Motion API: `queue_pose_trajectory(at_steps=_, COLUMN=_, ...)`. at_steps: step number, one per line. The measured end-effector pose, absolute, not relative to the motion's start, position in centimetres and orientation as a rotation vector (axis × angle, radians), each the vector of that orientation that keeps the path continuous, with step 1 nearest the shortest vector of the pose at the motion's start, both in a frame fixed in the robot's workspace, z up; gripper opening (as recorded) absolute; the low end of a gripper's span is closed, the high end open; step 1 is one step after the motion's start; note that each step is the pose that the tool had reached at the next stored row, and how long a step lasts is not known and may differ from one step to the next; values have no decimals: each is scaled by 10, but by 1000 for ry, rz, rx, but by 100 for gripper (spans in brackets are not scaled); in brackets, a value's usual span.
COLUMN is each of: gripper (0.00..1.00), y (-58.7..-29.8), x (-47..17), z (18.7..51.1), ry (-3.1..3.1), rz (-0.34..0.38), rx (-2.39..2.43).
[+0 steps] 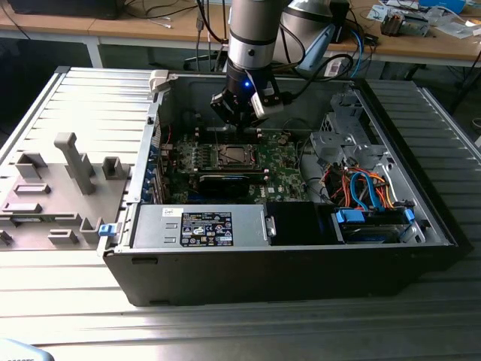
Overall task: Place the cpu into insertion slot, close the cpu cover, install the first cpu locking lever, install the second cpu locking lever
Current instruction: 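Install the first cpu locking lever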
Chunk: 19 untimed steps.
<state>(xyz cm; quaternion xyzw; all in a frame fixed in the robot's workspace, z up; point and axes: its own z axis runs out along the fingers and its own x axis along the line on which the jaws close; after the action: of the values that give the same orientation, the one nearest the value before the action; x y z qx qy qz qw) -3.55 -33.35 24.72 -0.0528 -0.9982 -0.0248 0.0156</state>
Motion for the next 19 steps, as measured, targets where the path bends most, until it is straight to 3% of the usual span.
queue_pose_trajectory(at_steps=19, gripper=11, y=-334, x=-35, z=247, ry=-3106, rz=-77, rx=-132)
